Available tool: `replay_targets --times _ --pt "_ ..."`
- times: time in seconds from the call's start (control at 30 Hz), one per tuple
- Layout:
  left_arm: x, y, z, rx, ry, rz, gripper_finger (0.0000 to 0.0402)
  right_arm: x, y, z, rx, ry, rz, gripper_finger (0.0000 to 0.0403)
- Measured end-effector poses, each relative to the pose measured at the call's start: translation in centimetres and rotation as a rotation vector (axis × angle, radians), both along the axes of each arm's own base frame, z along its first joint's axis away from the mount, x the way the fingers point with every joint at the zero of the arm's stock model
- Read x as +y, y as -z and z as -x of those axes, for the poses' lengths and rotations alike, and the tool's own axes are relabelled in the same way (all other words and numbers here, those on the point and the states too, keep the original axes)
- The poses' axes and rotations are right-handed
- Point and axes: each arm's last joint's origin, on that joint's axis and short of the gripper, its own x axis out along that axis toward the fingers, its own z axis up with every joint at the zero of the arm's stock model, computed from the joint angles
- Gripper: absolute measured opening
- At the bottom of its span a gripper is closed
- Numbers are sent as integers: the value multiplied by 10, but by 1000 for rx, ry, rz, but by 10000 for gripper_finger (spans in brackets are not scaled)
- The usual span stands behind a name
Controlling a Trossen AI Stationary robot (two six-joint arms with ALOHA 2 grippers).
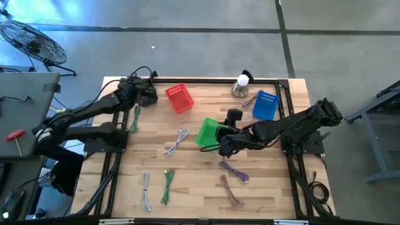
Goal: Pick & Place USB Port
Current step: Put the top violet charger cable into the black basket
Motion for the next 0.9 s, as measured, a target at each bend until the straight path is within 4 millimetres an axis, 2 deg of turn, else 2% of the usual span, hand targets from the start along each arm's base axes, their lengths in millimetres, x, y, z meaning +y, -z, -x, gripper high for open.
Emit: replay_targets --times 0.23,0.53,0.67,0.9 --pt "18 24 -1 29 -39 71 11 1 1 0 14 -34 -47 165" --pt "27 33 1 -11 19 174 12 2 2 0 25 -52 -71 163" --pt "30 35 3 -41 67 228 27 3 3 1 47 -82 -112 161" --pt "30 34 3 -42 86 225 65 4 3 1 50 -89 -123 162"
